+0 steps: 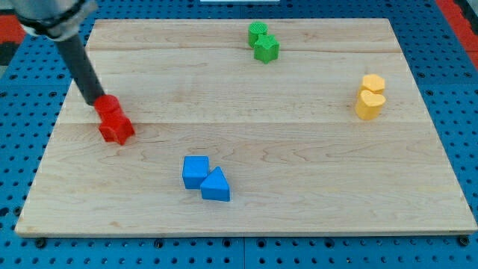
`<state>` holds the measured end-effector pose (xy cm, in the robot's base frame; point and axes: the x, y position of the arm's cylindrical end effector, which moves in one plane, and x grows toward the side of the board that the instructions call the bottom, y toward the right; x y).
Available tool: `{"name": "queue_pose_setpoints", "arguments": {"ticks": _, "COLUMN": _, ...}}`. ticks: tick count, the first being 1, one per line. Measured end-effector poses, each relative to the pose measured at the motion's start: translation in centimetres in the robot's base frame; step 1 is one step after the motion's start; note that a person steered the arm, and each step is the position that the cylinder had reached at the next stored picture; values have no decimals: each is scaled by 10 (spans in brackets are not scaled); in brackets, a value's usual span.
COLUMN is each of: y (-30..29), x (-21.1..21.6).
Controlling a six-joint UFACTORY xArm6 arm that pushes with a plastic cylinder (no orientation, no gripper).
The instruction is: Separate the red star and red circle
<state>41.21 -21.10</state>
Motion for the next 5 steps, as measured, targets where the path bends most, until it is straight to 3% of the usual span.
{"name": "queue_pose_setpoints", "arguments": {"ticks": 1, "y": 31, "x": 31}}
{"name": "queue_pose_setpoints", "arguments": {"ticks": 2, "y": 4, "x": 52}}
{"name": "queue_pose_setpoints", "arguments": {"ticks": 3, "y": 48, "x": 64}}
{"name": "queue_pose_setpoints", "arguments": {"ticks": 5, "y": 154, "x": 50}}
